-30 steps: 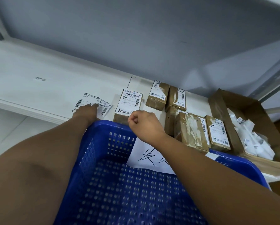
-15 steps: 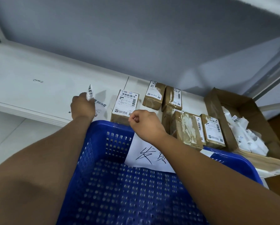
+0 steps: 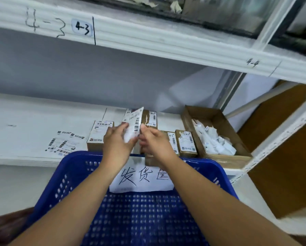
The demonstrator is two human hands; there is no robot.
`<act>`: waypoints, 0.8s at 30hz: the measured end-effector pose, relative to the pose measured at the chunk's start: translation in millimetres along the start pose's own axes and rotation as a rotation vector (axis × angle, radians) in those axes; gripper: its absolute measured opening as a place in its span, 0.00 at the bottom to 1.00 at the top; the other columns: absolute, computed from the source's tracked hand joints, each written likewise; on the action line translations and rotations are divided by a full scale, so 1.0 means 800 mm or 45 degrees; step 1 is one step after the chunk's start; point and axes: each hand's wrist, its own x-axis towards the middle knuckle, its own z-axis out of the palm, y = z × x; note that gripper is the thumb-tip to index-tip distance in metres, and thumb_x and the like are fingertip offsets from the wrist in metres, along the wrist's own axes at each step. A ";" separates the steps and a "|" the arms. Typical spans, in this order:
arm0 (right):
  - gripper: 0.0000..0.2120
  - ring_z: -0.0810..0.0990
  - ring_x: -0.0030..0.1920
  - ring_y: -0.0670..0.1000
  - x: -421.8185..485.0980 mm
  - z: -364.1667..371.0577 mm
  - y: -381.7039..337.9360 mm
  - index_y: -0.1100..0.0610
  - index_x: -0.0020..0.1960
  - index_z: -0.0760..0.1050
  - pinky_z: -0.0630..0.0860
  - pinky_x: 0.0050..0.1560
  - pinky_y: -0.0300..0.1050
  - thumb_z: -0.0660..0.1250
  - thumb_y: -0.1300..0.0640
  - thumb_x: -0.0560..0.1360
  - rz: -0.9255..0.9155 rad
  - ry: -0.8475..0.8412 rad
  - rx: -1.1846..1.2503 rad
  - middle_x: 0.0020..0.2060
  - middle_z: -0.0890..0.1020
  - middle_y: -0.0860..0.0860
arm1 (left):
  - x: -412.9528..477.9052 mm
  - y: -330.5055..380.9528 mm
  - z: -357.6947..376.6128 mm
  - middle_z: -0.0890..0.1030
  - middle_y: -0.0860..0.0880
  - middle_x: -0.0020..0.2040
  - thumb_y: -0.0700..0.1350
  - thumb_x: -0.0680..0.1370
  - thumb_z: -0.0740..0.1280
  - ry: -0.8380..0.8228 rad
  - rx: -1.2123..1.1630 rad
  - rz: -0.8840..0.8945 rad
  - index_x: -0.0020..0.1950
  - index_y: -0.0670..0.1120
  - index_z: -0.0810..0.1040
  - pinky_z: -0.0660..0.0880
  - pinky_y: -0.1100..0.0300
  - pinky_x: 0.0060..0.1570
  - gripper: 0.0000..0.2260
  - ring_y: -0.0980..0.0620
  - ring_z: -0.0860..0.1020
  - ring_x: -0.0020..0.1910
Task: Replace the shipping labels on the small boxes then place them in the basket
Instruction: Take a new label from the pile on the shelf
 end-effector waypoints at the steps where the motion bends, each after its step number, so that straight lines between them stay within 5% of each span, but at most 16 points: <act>1: 0.13 0.83 0.51 0.51 -0.007 -0.011 0.002 0.52 0.54 0.78 0.79 0.58 0.52 0.64 0.44 0.79 0.023 0.016 0.058 0.50 0.83 0.50 | -0.015 0.013 0.003 0.71 0.47 0.62 0.46 0.75 0.71 -0.042 0.060 0.061 0.68 0.48 0.73 0.62 0.61 0.59 0.22 0.48 0.67 0.63; 6: 0.06 0.84 0.43 0.52 -0.039 -0.059 0.008 0.57 0.55 0.77 0.79 0.34 0.43 0.64 0.60 0.80 0.108 0.090 0.266 0.46 0.84 0.53 | -0.074 0.050 0.013 0.64 0.51 0.69 0.47 0.72 0.73 -0.338 0.208 0.325 0.73 0.52 0.64 0.48 0.74 0.63 0.32 0.55 0.56 0.67; 9: 0.09 0.83 0.52 0.56 -0.054 -0.080 0.020 0.56 0.56 0.79 0.80 0.55 0.55 0.63 0.64 0.79 0.109 0.116 0.203 0.51 0.85 0.55 | -0.099 0.073 0.008 0.64 0.58 0.68 0.51 0.72 0.72 -0.589 -0.047 0.076 0.75 0.55 0.59 0.60 0.59 0.71 0.35 0.58 0.63 0.68; 11: 0.10 0.82 0.55 0.57 -0.067 -0.086 0.028 0.53 0.54 0.79 0.75 0.62 0.61 0.63 0.64 0.79 0.130 0.063 0.171 0.52 0.85 0.54 | -0.110 0.084 0.000 0.72 0.63 0.58 0.49 0.77 0.67 -0.524 -0.294 -0.040 0.69 0.57 0.65 0.72 0.64 0.59 0.22 0.66 0.73 0.56; 14: 0.10 0.83 0.55 0.56 -0.088 -0.093 0.040 0.54 0.56 0.79 0.76 0.61 0.61 0.63 0.64 0.79 0.162 -0.059 0.185 0.52 0.85 0.54 | -0.119 0.085 -0.014 0.79 0.58 0.54 0.45 0.80 0.63 -0.421 -0.470 -0.183 0.65 0.53 0.72 0.74 0.64 0.53 0.14 0.59 0.79 0.51; 18: 0.10 0.84 0.53 0.55 -0.107 -0.101 0.058 0.57 0.57 0.79 0.78 0.58 0.58 0.64 0.65 0.78 0.176 -0.187 0.236 0.52 0.85 0.55 | -0.129 0.076 -0.026 0.84 0.55 0.42 0.41 0.78 0.65 -0.386 -0.443 -0.186 0.46 0.50 0.81 0.75 0.70 0.40 0.06 0.62 0.81 0.40; 24: 0.09 0.85 0.50 0.54 -0.117 -0.109 0.072 0.57 0.53 0.79 0.81 0.51 0.49 0.64 0.68 0.78 0.229 -0.258 0.277 0.51 0.86 0.55 | -0.135 0.065 -0.018 0.84 0.50 0.37 0.38 0.78 0.66 -0.409 -0.554 -0.393 0.45 0.45 0.82 0.74 0.69 0.34 0.06 0.56 0.78 0.34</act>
